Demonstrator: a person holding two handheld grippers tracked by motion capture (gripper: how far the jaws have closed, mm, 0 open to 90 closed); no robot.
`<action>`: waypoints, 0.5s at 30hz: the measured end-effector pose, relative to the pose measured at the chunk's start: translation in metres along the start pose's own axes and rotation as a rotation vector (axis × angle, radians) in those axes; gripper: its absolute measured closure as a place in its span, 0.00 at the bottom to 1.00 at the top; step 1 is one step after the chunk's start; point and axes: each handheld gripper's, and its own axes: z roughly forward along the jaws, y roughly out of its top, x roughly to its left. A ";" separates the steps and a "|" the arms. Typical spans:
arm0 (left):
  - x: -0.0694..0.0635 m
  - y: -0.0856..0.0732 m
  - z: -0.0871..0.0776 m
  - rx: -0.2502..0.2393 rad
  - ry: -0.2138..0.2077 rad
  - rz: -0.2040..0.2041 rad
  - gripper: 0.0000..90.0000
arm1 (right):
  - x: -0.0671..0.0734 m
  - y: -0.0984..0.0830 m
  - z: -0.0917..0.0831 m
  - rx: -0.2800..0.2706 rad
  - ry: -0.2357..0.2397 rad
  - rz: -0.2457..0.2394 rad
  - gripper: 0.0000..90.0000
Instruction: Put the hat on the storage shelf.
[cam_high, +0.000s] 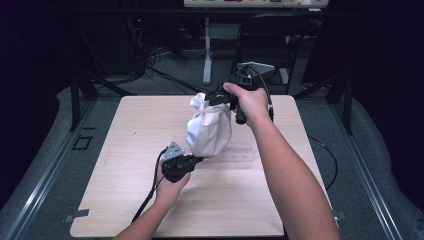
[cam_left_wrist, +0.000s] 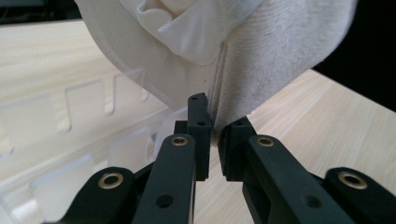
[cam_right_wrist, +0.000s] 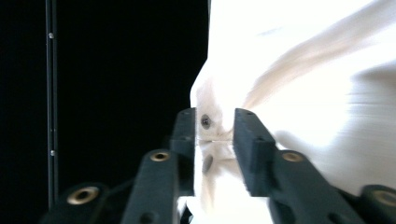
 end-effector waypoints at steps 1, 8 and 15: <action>-0.001 -0.002 0.000 -0.012 0.002 -0.008 0.95 | 0.000 0.001 -0.002 0.000 0.004 -0.009 0.71; 0.000 -0.007 0.002 -0.013 -0.009 -0.049 0.94 | -0.004 0.001 -0.023 -0.038 0.003 -0.006 0.70; 0.001 -0.009 0.004 0.004 -0.014 -0.056 0.93 | -0.011 0.002 -0.041 -0.076 -0.019 -0.009 0.71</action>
